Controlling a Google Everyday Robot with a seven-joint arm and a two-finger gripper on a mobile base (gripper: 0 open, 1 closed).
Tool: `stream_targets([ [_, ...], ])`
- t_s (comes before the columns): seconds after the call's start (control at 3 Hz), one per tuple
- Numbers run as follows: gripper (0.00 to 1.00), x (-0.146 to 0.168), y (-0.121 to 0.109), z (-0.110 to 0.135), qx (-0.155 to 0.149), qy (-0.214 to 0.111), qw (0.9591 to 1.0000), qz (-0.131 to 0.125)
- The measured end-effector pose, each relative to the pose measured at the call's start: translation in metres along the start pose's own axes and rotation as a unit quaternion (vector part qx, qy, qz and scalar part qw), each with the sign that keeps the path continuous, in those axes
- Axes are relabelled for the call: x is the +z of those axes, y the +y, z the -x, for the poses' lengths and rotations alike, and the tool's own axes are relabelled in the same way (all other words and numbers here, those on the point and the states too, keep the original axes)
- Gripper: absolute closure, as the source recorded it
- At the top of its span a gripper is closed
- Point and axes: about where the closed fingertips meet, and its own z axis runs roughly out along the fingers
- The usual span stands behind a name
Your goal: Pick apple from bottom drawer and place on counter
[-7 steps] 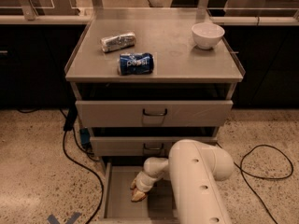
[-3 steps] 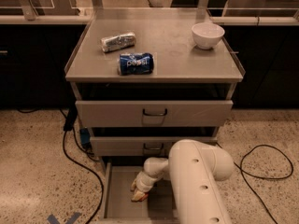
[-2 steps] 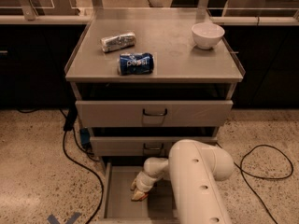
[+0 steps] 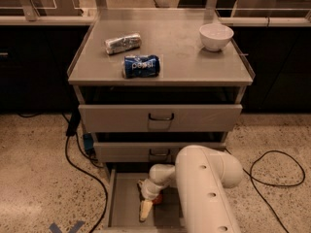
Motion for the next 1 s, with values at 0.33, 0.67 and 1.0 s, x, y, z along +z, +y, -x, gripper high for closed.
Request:
stream_targets([
  [0.33,0.00,-0.003,0.002,-0.004,0.002,0.005,1.0000,-0.004],
  [0.67,0.00,-0.011,0.002,-0.011,0.008,0.015,0.9998,-0.012],
  [1.0,0.00,-0.029,-0.002,-0.021,0.017,0.030,0.9990,-0.027],
])
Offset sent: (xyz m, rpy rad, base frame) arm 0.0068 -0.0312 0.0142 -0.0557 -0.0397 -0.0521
